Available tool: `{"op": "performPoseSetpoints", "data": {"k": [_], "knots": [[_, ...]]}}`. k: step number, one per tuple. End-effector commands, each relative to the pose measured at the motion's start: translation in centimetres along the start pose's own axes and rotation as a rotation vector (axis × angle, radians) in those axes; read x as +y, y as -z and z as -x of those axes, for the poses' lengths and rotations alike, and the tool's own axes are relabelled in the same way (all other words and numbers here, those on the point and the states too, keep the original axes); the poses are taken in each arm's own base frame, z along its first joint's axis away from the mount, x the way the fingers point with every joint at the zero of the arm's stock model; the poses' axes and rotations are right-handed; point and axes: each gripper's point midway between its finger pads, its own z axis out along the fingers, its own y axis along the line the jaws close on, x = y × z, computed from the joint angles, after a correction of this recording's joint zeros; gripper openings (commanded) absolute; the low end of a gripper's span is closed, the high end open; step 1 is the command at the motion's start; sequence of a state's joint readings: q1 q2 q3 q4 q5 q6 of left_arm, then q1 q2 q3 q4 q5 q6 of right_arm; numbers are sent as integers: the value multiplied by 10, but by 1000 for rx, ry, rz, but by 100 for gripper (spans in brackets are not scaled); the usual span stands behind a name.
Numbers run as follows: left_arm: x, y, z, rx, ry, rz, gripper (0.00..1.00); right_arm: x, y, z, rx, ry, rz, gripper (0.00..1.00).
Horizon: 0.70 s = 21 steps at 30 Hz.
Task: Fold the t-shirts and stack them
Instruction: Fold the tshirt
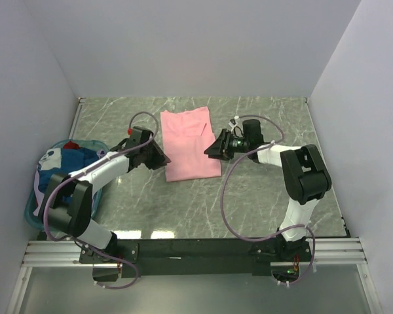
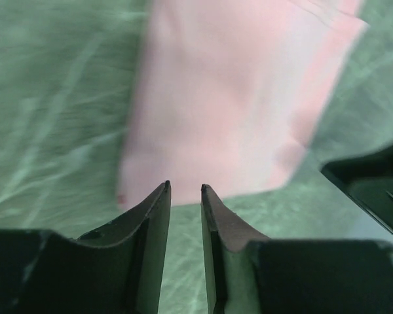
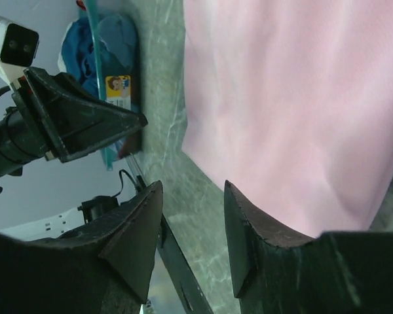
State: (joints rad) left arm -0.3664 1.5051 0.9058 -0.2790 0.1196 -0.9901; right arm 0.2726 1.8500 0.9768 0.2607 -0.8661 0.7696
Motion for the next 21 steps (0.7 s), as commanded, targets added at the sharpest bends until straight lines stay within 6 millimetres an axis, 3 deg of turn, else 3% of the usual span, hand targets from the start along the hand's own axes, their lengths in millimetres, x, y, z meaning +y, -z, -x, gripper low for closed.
{"op": "performPoseSetpoints", "data": {"k": [1, 6, 10, 15, 18, 21], "knots": [[-32, -6, -18, 89, -25, -134, 31, 14, -7, -4, 16, 16, 44, 49], [-12, -26, -51, 188, -2, -95, 27, -11, -15, -22, 50, -28, 19, 48], [34, -37, -68, 209, 42, 48, 24, -37, -18, -34, 93, -71, -10, 47], [78, -28, -76, 222, 90, 162, 22, -65, -8, -42, 96, -95, -76, 47], [86, -22, -74, 210, 85, 184, 22, -65, -1, -37, 79, -89, -79, 47], [66, -10, -58, 163, 49, 130, 26, -49, 4, -28, 64, -54, -64, 47]]}}
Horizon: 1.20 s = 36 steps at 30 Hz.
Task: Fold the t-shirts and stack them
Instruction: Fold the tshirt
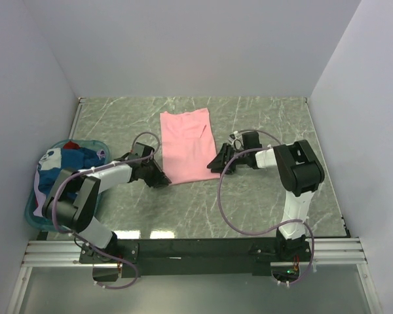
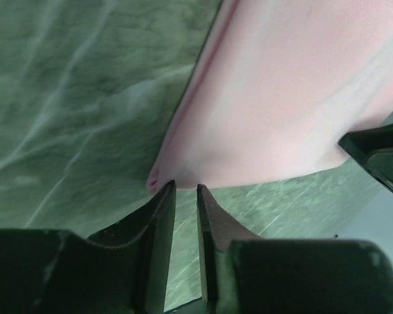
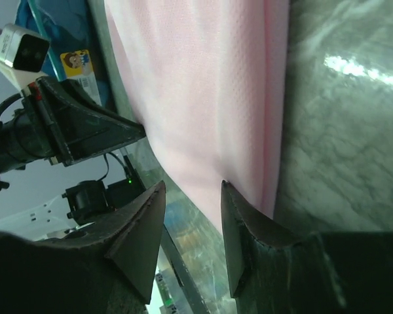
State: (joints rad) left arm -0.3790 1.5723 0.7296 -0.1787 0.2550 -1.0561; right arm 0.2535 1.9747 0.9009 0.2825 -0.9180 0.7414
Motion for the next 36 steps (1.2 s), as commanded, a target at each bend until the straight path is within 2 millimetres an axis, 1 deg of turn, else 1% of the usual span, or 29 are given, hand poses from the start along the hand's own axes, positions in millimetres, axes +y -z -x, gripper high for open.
{"op": "performPoseSetpoints", "data": {"k": [1, 2, 3, 4, 5, 6, 7, 8, 9, 10, 11, 12, 13, 14, 15, 16, 17, 19, 20, 24, 26, 28, 29, 31, 32, 33, 34, 35, 36], "knots": [[13, 16, 9, -55, -34, 76, 27, 16, 14, 10, -46, 71, -6, 47], [7, 20, 17, -85, -48, 71, 27, 25, 15, 18, -63, 90, 13, 47], [-12, 27, 30, -126, -68, 39, 27, 34, 16, 23, -73, 90, 29, 47], [-18, 31, 37, -149, -90, 33, 27, 46, 17, 33, -84, 110, 54, 47], [-25, 33, 46, -175, -100, 27, 27, 48, 15, 38, -89, 111, 61, 47], [-38, 35, 62, -204, -100, 6, 27, 52, 13, 44, -93, 107, 66, 47], [-45, 35, 71, -219, -110, -15, 27, 64, 12, 58, -113, 131, 87, 47], [-52, 34, 80, -231, -108, -29, 27, 69, 11, 65, -121, 136, 97, 46], [-60, 30, 94, -239, -99, -43, 27, 65, 5, 70, -120, 106, 96, 46], [-66, 26, 103, -251, -103, -56, 27, 78, 5, 85, -143, 136, 122, 46], [-69, 23, 112, -257, -94, -58, 27, 73, -2, 92, -144, 114, 117, 45], [-74, 12, 123, -255, -96, -54, 26, 74, -5, 100, -153, 115, 115, 45], [-79, 7, 128, -252, -97, -68, 26, 84, -6, 114, -169, 133, 124, 45], [-81, 2, 133, -250, -92, -69, 26, 73, -15, 119, -158, 108, 110, 45], [-81, -10, 142, -247, -82, -63, 27, 71, -19, 125, -157, 96, 108, 45], [-81, -15, 146, -242, -76, -63, 26, 75, -22, 135, -172, 104, 114, 45], [-82, -20, 150, -246, -72, -63, 26, 61, -31, 138, -167, 66, 97, 45], [-73, -34, 158, -242, -52, -36, 26, 54, -36, 148, -180, 49, 96, 45], [-70, -37, 162, -245, -45, -30, 26, 43, -42, 149, -179, 15, 86, 45], [-45, -55, 168, -220, 0, 16, 26, 15, -42, 157, -221, -62, 49, 45], [-34, -57, 167, -199, 23, 29, 25, 7, -41, 156, -226, -109, 55, 45], [-30, -54, 166, -192, 39, 30, 25, 8, -37, 153, -214, -115, 75, 45], [-27, -51, 165, -195, 43, 39, 26, 16, -33, 153, -218, -93, 81, 45], [-34, -37, 165, -205, 39, 32, 27, 23, -27, 151, -209, -76, 66, 45], [-37, -31, 165, -212, 35, 26, 30, 39, -18, 152, -221, -20, 73, 45], [-45, -17, 167, -233, 22, 10, 31, 48, -13, 152, -227, 4, 72, 45], [-46, -10, 165, -235, 15, 16, 32, 50, -8, 147, -222, 4, 60, 46], [-48, -4, 166, -245, 8, 17, 36, 70, 3, 148, -241, 67, 69, 46], [-52, 12, 170, -283, -12, 20, 38, 76, 9, 146, -248, 87, 62, 47]]}}
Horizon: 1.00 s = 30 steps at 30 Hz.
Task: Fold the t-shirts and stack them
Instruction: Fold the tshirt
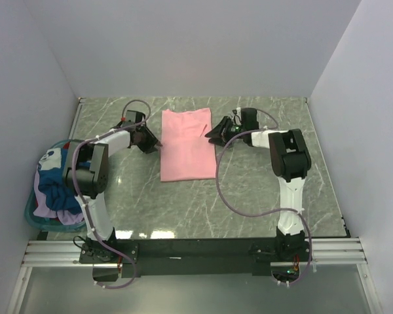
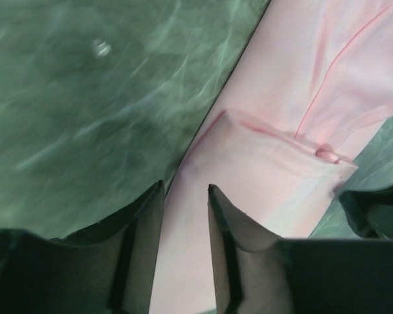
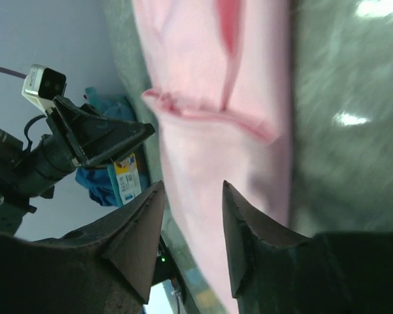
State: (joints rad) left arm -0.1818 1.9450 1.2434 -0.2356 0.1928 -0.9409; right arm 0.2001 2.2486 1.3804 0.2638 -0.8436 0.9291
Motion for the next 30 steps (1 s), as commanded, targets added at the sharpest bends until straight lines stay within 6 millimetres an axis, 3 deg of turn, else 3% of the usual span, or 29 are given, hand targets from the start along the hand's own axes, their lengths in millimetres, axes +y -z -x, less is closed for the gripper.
{"op": "performPoseSetpoints", "data": {"k": [1, 2, 4, 5, 6, 7, 9, 10, 11, 12, 13, 15, 17, 23, 30], "knots": [[-4, 45, 17, -94, -50, 30, 40, 54, 37, 2, -51, 147, 10, 49], [3, 52, 13, -90, -58, 60, 45, 72, 49, 0, -72, 212, 17, 50], [6, 74, 17, -137, -84, 83, 51, 61, 62, -13, -78, 205, -73, 54], [16, 78, 9, -124, -90, 110, 60, 73, 74, -17, -98, 273, -92, 55], [22, 90, 3, -117, -110, 131, 65, 68, 78, -20, -124, 287, -156, 57], [28, 96, -3, -113, -121, 155, 69, 52, 85, -37, -97, 264, -233, 61], [40, 109, -27, -86, -163, 198, 76, 55, 96, -55, -106, 333, -309, 63], [43, 112, -35, -82, -181, 210, 78, 34, 104, -66, -110, 323, -420, 66], [48, 114, -51, -76, -225, 239, 79, 35, 114, -71, -132, 360, -461, 67], [51, 121, -60, -70, -246, 256, 79, 28, 115, -86, -116, 376, -508, 68], [52, 123, -69, -68, -271, 269, 78, 17, 124, -89, -139, 382, -595, 69], [53, 125, -89, -53, -334, 296, 74, 14, 131, -110, -124, 407, -642, 70], [53, 121, -102, -44, -363, 299, 66, 16, 135, -117, -145, 433, -677, 70], [49, 99, -105, -32, -389, 319, 52, 13, 128, -149, -106, 468, -684, 63], [49, 76, -114, 8, -413, 339, 47, 10, 119, -155, -93, 475, -690, 59]]}}
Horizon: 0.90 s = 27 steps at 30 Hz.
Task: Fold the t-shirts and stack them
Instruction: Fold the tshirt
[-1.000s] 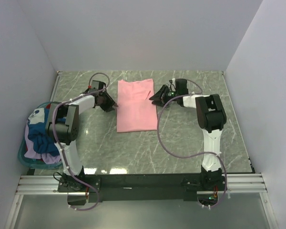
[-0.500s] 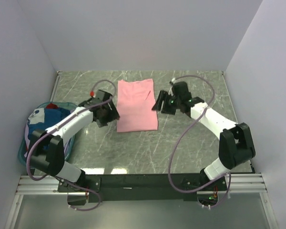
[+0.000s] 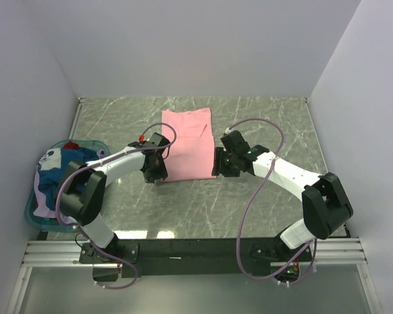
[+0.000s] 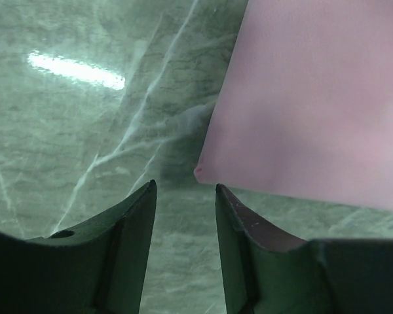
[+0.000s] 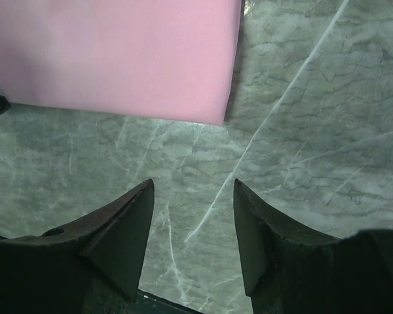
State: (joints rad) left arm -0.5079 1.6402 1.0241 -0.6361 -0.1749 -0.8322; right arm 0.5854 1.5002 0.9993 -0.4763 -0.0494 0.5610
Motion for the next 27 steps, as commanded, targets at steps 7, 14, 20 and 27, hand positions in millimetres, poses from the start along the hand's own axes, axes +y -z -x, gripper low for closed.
{"op": "performPoseSetpoints", "data": {"k": [7, 14, 20, 27], "knots": [[-16, -15, 7, -18, -19, -16, 48, 3, -5, 2, -29, 4, -21, 58], [-12, -29, -10, 41, -24, -6, 45, 2, -17, 5, -26, -10, -47, 57], [-10, -31, -24, 85, -25, -17, 23, 0, -28, 10, -23, -49, -93, 56], [-7, -27, -34, 108, -26, -38, 1, 3, -47, 12, -3, -100, -104, 49]]}}
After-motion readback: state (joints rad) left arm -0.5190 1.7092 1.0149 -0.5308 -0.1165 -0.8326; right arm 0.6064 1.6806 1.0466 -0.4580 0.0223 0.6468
